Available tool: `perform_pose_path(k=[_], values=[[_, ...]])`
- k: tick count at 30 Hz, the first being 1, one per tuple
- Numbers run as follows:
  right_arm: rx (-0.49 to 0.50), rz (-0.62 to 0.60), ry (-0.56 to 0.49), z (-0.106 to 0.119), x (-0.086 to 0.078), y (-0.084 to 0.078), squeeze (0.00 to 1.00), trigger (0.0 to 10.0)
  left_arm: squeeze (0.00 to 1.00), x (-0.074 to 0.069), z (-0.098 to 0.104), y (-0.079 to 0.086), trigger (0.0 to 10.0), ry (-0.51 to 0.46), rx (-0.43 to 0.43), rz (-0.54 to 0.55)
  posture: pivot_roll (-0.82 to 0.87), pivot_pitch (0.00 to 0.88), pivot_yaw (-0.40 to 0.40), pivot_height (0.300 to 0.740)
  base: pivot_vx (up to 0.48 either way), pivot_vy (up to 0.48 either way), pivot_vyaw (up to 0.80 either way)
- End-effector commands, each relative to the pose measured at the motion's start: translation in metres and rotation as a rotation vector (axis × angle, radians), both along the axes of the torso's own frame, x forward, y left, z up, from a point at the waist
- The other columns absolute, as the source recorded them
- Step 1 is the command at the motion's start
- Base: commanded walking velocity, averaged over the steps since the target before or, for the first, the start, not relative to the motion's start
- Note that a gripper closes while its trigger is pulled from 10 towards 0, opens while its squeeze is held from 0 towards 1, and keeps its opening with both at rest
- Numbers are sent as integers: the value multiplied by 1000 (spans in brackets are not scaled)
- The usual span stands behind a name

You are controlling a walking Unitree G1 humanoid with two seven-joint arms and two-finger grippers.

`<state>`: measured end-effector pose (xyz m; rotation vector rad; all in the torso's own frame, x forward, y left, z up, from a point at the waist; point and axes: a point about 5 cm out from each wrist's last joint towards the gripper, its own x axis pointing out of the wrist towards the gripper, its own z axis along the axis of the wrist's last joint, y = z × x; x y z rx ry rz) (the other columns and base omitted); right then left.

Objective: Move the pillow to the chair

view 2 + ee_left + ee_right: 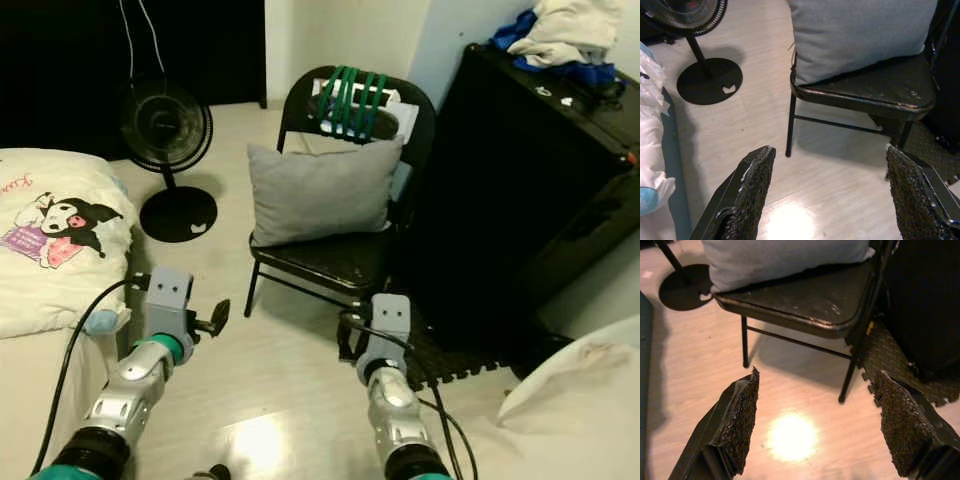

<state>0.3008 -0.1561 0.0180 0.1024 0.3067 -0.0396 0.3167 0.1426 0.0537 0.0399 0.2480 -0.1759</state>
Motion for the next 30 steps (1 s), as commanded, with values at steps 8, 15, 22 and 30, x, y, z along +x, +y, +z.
perform_pose_path(k=[8, 15, 22, 30], values=[[-17, 3, 9, -3, -3, -1, 0, 10000, 0, -3, -3, -1, 10000, 8, -6, -7, 56, 18, 38, 740, 241, 0, 573], [1, -19, 10, -3, -3, -5, 0, 10000, 0, -3, -3, -1, 10000, 10, -8, -8, 55, 21, 39, 740, 243, 0, 114], [0, -18, 13, -3, -3, -4, 0, 10000, 0, -3, -3, -1, 10000, 10, -11, -2, 57, 21, 34, 740, 243, 0, 0], [-18, 3, 10, -1, -1, -3, 0, 10000, 0, -3, -3, 0, 10000, 10, -15, 1, 58, 21, 31, 740, 244, 0, 0]])
